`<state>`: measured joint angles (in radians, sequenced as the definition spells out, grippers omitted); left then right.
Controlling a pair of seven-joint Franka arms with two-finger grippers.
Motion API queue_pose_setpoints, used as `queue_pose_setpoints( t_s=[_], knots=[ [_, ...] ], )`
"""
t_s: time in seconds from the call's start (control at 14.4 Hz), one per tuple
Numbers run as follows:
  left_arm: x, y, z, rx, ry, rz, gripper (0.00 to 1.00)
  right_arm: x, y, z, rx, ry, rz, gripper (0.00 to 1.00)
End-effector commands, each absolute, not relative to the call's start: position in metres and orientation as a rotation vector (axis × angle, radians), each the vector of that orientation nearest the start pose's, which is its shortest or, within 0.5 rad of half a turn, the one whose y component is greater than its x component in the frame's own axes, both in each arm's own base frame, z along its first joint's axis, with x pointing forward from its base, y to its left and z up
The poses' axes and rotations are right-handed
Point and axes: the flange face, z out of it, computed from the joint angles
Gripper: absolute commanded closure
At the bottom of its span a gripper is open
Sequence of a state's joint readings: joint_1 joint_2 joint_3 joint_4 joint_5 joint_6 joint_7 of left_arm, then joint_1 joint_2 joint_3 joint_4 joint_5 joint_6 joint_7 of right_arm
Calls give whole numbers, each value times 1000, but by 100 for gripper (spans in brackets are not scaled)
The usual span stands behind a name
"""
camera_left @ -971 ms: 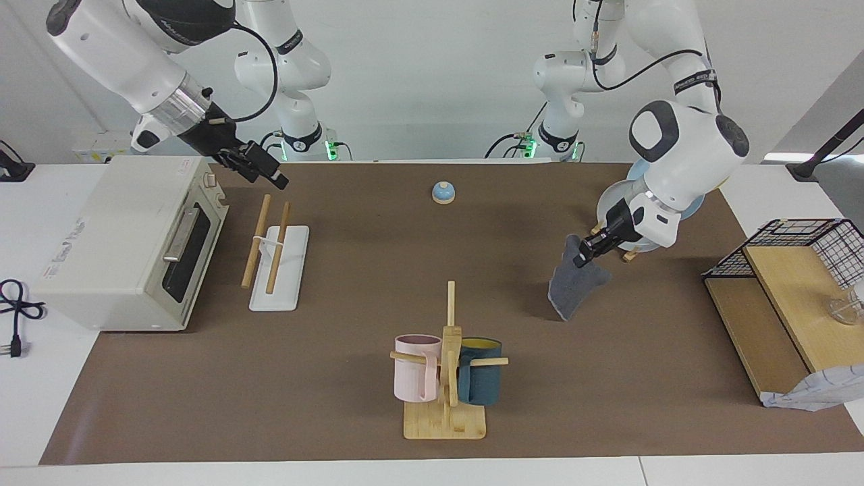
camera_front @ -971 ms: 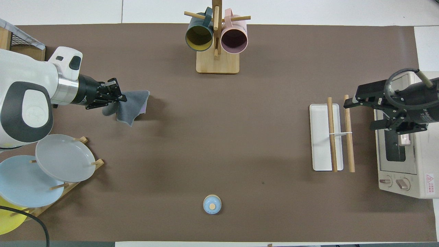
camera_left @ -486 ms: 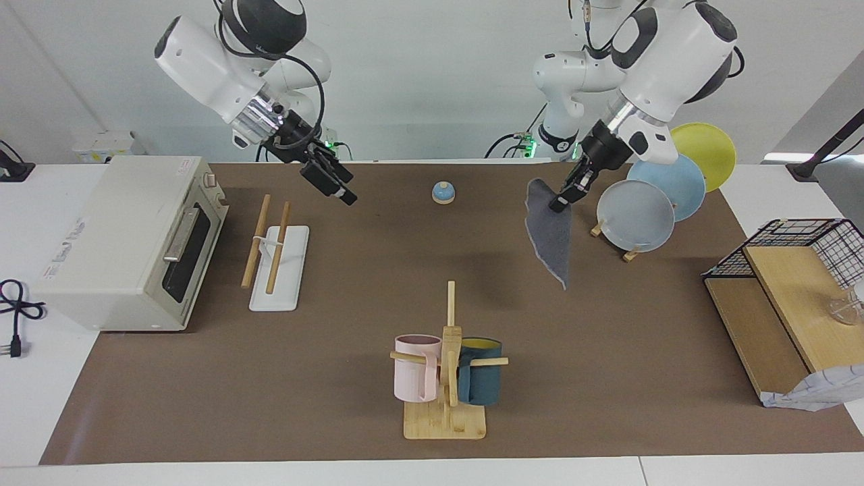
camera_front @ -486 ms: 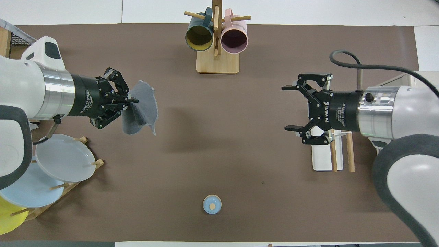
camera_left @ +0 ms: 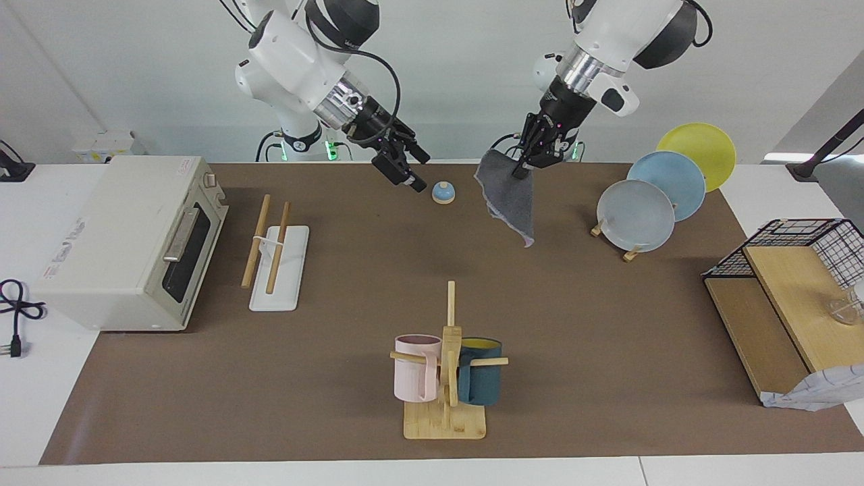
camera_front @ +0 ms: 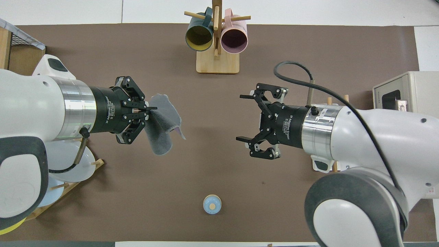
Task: Fold towel and hang on rack
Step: 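Carry the towel toward center while the right gripper reaches toward it, then grasp the towel with the right gripper beside the left gripper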
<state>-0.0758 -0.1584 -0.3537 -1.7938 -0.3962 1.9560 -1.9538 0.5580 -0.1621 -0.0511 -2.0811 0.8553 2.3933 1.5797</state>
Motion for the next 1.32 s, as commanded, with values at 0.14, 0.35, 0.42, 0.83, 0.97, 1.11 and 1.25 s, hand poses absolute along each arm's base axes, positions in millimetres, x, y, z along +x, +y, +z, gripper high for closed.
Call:
queue_pose_setpoints(
  t_s=[0.14, 0.35, 0.42, 0.83, 0.97, 1.11, 1.25],
  knots=[
    [460, -274, 635, 1624, 2148, -289, 100, 465, 317, 520, -1631, 1704, 507, 0],
    [454, -276, 630, 1564, 2179, -287, 100, 463, 332, 511, -1644, 1696, 494, 0],
    [454, -276, 629, 1563, 2180, -286, 100, 465, 333, 509, -1645, 1696, 492, 0],
    [452, -275, 627, 1549, 2200, -291, 100, 492, 350, 513, -1654, 1657, 462, 0],
    [451, -275, 625, 1538, 2212, -293, 100, 498, 351, 517, -1655, 1640, 447, 0],
    [451, -275, 625, 1530, 2219, -295, 100, 506, 355, 519, -1662, 1620, 434, 1],
    [451, -275, 625, 1518, 2228, -299, 100, 510, 360, 520, -1688, 1588, 413, 32]
  ],
)
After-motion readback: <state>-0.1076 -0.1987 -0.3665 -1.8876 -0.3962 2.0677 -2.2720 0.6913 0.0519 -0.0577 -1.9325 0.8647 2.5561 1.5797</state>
